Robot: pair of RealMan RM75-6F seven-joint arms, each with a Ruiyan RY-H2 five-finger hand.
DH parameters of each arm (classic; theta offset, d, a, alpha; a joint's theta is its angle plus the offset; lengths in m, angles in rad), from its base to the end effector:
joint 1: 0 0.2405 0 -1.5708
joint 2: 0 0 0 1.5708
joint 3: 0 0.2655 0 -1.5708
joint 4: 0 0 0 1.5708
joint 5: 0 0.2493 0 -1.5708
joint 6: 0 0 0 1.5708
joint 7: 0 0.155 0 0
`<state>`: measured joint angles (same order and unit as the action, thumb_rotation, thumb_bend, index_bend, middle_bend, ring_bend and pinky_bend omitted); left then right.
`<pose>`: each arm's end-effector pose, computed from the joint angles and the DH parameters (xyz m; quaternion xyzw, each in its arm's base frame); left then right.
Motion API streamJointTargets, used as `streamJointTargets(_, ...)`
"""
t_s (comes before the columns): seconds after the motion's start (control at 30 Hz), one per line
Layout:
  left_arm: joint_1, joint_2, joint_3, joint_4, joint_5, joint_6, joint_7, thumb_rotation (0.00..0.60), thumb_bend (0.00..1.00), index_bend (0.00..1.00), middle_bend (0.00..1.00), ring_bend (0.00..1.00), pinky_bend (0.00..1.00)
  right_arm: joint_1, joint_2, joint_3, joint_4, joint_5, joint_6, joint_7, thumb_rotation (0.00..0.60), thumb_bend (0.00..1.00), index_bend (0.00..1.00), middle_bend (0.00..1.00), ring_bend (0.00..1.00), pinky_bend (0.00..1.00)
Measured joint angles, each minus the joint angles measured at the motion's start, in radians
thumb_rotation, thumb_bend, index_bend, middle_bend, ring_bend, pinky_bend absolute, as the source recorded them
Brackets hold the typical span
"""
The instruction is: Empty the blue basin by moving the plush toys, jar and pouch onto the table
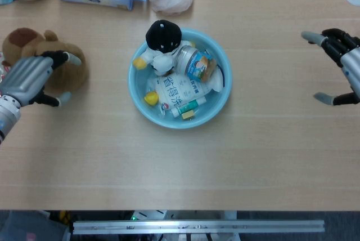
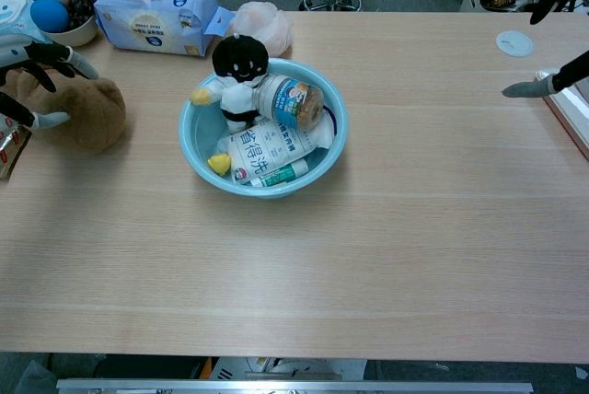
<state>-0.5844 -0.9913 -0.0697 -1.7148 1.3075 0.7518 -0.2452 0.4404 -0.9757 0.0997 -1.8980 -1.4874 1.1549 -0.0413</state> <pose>-0.2598 0.3244 0.0755 -0.6998 -0.5329 -0.2981 0.3708 -0.2034 -0.2842 0.1045 0.7149 -0.3678 0.4186 0.4224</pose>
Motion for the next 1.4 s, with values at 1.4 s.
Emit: streamJointTargets(1.4,-0.171,-0.259,-0.012,0.188,-0.202,-0.133,0.158,0.401,0.33,0.22,0.20,0.20,0.31,-0.023,0.020,-0.003,0.018,0.001,0.014,0.033,0.600,0.05,0.15,0.28,0.17,0.37)
